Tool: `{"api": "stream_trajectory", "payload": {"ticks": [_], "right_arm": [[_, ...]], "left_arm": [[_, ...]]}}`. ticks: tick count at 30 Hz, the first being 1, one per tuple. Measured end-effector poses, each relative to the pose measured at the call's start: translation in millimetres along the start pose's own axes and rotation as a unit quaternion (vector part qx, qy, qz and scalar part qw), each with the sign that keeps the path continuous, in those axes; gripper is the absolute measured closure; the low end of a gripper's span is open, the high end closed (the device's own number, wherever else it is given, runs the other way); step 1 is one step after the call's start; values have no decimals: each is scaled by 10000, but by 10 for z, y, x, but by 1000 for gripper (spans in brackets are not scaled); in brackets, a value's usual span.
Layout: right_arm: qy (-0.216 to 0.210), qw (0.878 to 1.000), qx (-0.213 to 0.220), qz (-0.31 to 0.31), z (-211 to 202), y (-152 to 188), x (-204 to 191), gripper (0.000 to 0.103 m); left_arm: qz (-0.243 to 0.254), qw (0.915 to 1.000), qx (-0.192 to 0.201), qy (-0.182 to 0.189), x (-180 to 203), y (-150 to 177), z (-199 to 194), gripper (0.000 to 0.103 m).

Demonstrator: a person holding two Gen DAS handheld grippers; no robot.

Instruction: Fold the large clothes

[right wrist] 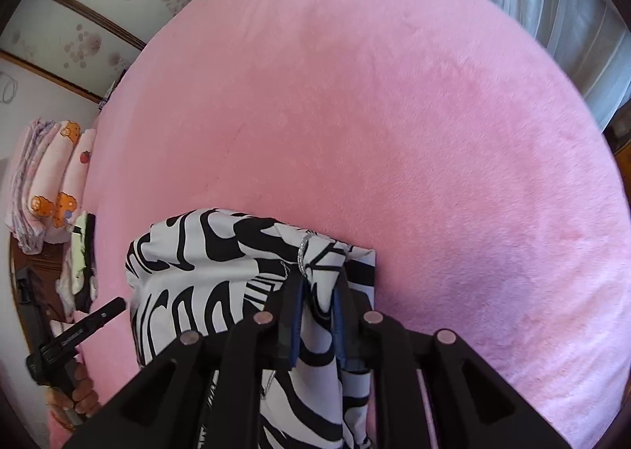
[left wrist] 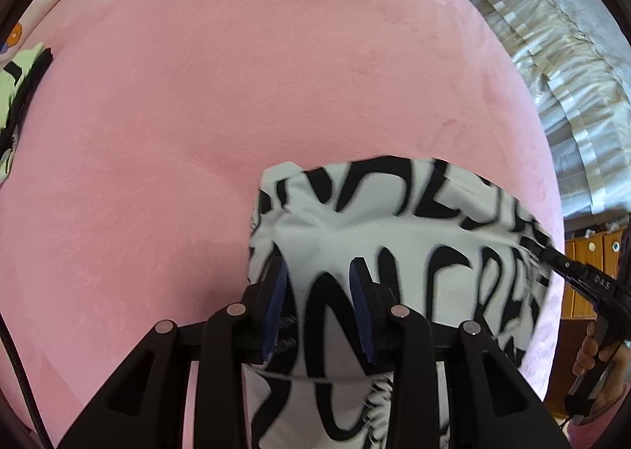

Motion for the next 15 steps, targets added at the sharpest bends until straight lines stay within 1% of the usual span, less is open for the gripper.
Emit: {"api": "stream_trajectory", "payload": {"ticks": [1,3,6,10,12,14,15], "right_arm": [[114,9999,39,-48,-52,6,12,85],[294,9993,169,-127,-153,8,-4,85],[323,9987,369,-162,-320,3,-15,85],[-29,9991,348,-231,-406,61,-125,85],[-335,9986,266,-325,-380,97,-232,85],[-606,9971,213,-406,-327,132,-359,85],[-674,9965,196,-463,-283,151,-448,86]], "left_arm": [[33,10000,18,26,44,20,-30,67],[109,9998,78,168,162,69,-88,58],[190,9990,157,369,328,114,-125,56],[237,9979,149,578,551,137,-89,56],[299,9972,125,679,682,137,-59,56],[355,9968,115,704,704,103,-53,56],[394,9969,99,680,745,103,-14,56]]}}
Point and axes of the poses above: each gripper's, at about its wrist camera, not at the fingertips, and z roughly the way its jaws point, x to its right, y to its underside, the point moved 2 cm from there along z, roughly the way its jaws point, and after that the axes turned 4 degrees about x, right-handed, at the moved point
